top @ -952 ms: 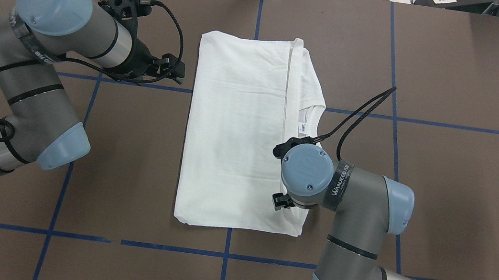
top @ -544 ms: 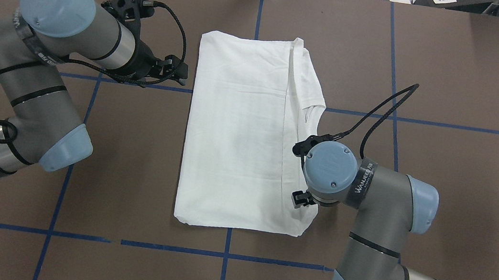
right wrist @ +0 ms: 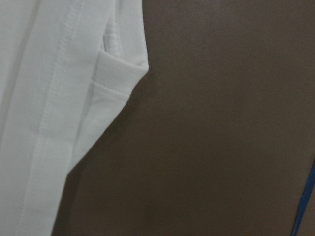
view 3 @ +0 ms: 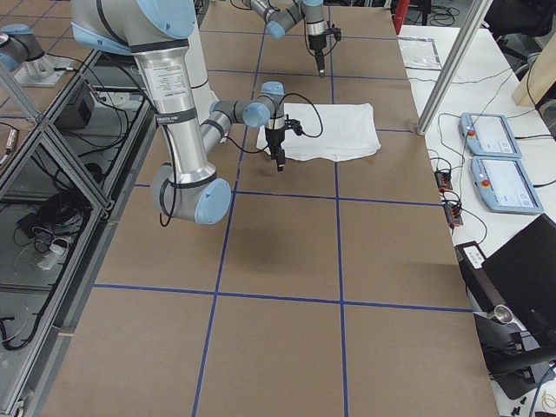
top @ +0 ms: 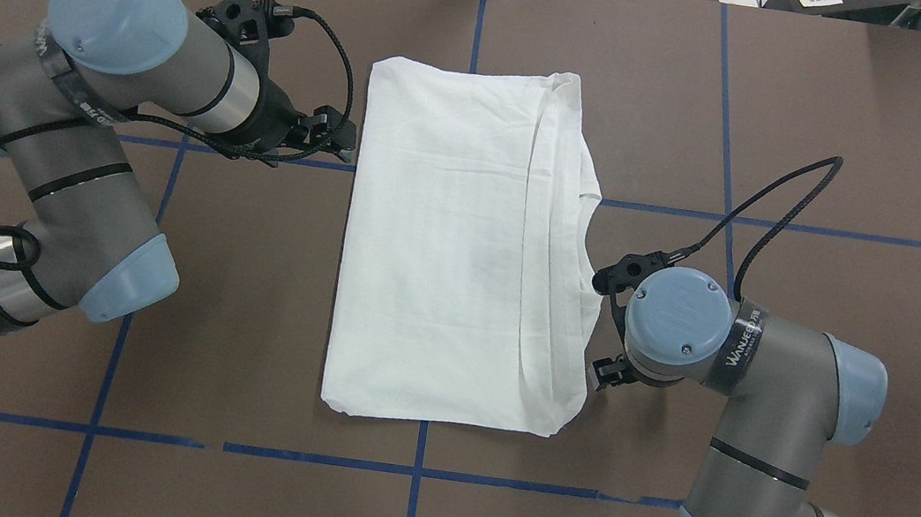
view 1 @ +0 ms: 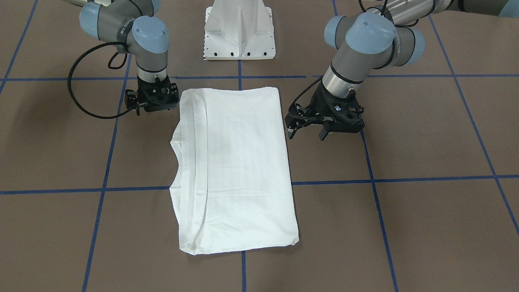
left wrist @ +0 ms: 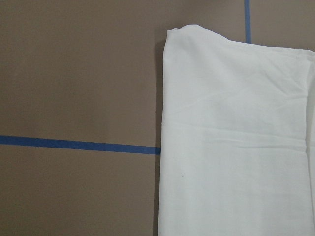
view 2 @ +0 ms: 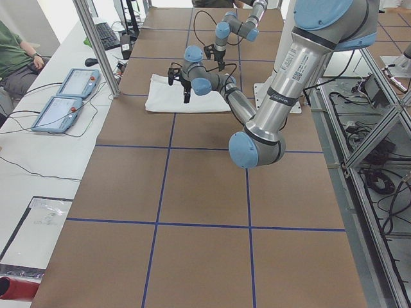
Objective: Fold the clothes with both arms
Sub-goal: 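Lift the right gripper off the folded shirt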
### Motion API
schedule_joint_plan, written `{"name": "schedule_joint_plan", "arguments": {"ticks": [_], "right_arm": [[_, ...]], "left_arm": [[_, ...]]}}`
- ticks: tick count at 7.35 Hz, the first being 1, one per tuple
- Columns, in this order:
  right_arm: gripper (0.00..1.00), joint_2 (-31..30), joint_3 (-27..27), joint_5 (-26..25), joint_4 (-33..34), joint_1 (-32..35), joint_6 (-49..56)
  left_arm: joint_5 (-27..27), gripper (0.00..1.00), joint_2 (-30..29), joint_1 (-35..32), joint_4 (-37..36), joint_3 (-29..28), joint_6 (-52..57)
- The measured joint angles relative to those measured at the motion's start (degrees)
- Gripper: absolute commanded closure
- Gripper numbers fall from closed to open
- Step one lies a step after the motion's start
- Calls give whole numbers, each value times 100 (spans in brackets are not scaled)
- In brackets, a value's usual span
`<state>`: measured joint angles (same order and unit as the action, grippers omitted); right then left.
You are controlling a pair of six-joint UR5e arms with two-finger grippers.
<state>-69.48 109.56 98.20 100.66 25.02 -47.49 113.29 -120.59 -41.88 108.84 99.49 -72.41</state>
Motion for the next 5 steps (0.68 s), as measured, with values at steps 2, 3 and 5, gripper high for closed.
{"name": "schedule_joint_plan", "arguments": {"ticks": [2, 3, 5], "right_arm": [[0, 482, -54, -15, -2, -54, -49], [0, 660, -113, -24, -2, -139, -63], [0, 800, -300, -52, -107, -340, -63]], "left_arm": [[0, 0, -5, 26, -2, -5, -6], [0, 0, 6, 28, 4, -14, 3], [0, 0, 36, 37, 12, -23, 14]]}}
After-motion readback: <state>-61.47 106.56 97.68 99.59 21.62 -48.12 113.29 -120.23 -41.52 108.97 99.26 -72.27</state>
